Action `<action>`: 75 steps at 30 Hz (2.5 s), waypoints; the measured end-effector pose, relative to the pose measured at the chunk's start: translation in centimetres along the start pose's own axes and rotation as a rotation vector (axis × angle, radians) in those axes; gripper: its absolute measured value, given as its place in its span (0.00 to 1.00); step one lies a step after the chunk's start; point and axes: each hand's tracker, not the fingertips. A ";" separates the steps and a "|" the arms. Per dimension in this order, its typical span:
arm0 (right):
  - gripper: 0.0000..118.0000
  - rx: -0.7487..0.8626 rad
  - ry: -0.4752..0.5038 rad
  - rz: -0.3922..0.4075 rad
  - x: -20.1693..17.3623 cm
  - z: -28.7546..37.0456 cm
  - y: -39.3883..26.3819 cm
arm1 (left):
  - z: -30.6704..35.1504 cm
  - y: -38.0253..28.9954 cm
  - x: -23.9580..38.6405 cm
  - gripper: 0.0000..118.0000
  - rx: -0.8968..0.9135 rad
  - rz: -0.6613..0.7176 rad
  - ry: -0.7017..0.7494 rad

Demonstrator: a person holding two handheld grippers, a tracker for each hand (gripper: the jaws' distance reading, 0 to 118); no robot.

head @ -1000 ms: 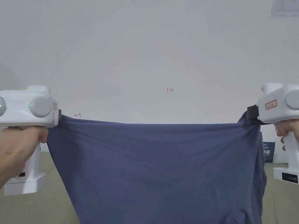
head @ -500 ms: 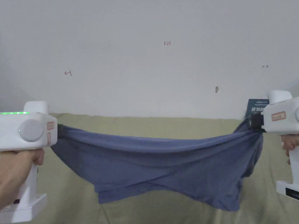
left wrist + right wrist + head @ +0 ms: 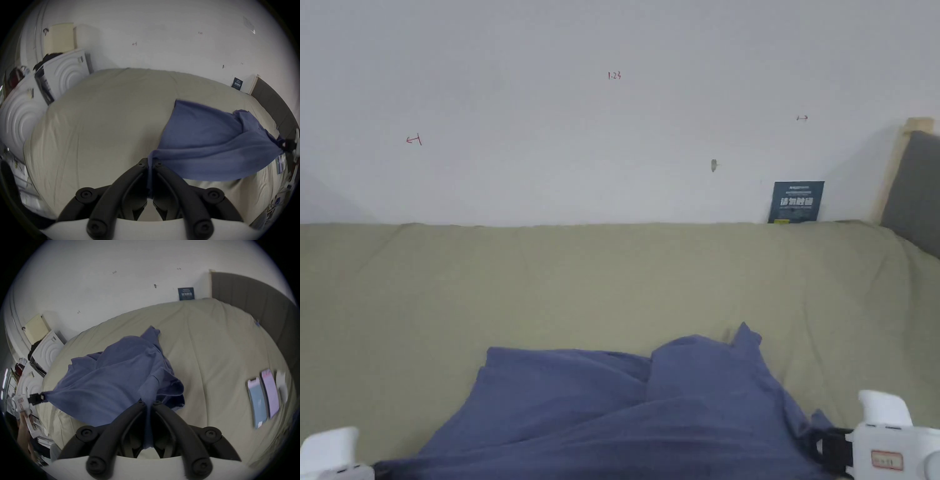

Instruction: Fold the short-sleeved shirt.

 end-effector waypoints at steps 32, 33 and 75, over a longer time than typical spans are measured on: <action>1.00 0.010 -0.136 -0.101 -0.6 8.1 -11.1 | 6.6 -10.5 -2.3 0.98 -0.093 -0.062 -0.051; 1.00 0.015 -0.124 -0.097 -1.4 8.9 -11.4 | 7.0 -10.7 -2.2 0.98 -0.076 -0.060 -0.057; 0.00 -0.040 -0.064 0.094 -7.9 9.9 -18.2 | 4.2 -9.8 -5.3 0.00 -0.094 -0.012 -0.129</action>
